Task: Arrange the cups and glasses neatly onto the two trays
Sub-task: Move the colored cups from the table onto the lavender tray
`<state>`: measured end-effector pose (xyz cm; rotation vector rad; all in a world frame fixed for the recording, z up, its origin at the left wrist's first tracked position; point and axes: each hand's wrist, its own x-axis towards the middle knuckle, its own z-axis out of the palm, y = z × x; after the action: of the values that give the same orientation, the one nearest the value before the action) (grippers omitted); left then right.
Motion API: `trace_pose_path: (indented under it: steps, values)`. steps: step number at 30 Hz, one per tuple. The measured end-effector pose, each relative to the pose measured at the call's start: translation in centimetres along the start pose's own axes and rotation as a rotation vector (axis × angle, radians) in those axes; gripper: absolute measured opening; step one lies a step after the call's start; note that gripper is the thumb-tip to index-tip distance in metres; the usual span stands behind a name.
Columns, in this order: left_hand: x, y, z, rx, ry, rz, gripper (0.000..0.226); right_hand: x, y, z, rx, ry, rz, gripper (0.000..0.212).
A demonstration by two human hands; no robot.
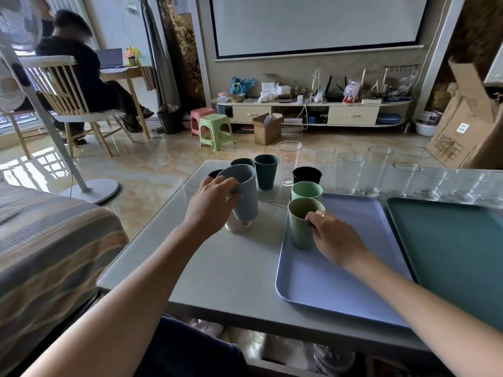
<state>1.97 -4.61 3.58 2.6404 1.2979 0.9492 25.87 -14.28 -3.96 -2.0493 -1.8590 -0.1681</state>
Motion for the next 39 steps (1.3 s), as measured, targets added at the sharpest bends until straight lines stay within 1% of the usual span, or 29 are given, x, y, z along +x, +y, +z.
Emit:
trace_pose_path:
  steps: [2,5,7,9,10,12,14,15,17,20,23,25,28,30,33,35,37,39]
  values:
    - [0.2,0.7,0.5,0.006,-0.028,0.031,0.013,-0.1,0.0,0.1,0.012,0.028,-0.003,0.025]
    - [0.4,1.5,0.8,-0.015,-0.022,0.053,0.015,-0.6,0.0,0.3,0.071,0.216,-0.047,0.04]
    - [0.5,2.1,0.8,-0.04,0.005,0.071,0.016,-0.6,-0.6,-0.2,0.199,0.298,0.012,0.052]
    - [0.5,3.0,0.8,-0.083,0.031,0.099,0.017,-0.4,-1.5,-0.5,0.387,0.315,0.045,0.067]
    - [0.3,3.5,0.8,-0.115,0.034,0.117,0.017,-0.3,-1.9,-0.6,0.48,0.295,0.04,0.074]
    - [-0.2,4.5,1.0,-0.175,0.011,0.166,0.015,-0.4,-2.9,-1.1,0.735,0.163,0.018,0.083]
    - [-1.0,5.4,1.4,-0.199,-0.021,0.221,0.017,-0.8,-3.6,-1.3,0.971,0.002,0.033,0.082]
    - [-1.4,5.8,1.6,-0.2,-0.034,0.247,0.018,-1.1,-3.7,-1.3,1.013,-0.029,0.057,0.078]
    - [-2.0,6.5,1.8,-0.238,-0.085,0.285,0.015,-2.0,-3.5,-1.2,1.009,-0.036,0.102,0.072]
    - [-2.3,6.8,1.7,-0.358,-0.218,0.257,0.009,-3.7,-2.5,-0.3,0.913,-0.07,0.159,0.071]
    - [-2.2,6.3,1.7,-0.329,-0.293,0.265,0.007,-5.1,-1.6,0.4,0.829,-0.099,0.222,0.067]
    - [-2.2,5.9,1.8,-0.301,-0.38,0.266,0.008,-5.8,-1.4,0.7,0.808,-0.131,0.233,0.066]
    - [-2.5,5.8,2.3,-0.245,-0.53,0.253,0.009,-6.3,-1.3,1.1,0.772,-0.21,0.212,0.07]
    - [-2.6,5.9,2.5,-0.239,-0.572,0.246,0.01,-6.4,-1.3,1.2,0.764,-0.26,0.2,0.076]
    - [-2.4,6.1,2.4,-0.292,-0.533,0.225,0.01,-6.2,-0.5,1.1,0.743,-0.365,0.141,0.084]
    - [-1.9,5.7,2.1,-0.363,-0.489,0.152,0.009,-6.1,0.4,0.8,0.709,-0.42,0.118,0.077]
    - [-1.3,4.7,1.9,-0.407,-0.427,0.057,0.008,-5.9,1.6,0.4,0.679,-0.388,0.154,0.074]
    - [-0.9,3.6,1.9,-0.423,-0.331,-0.042,0.01,-5.4,2.6,-0.2,0.67,-0.272,0.221,0.073]
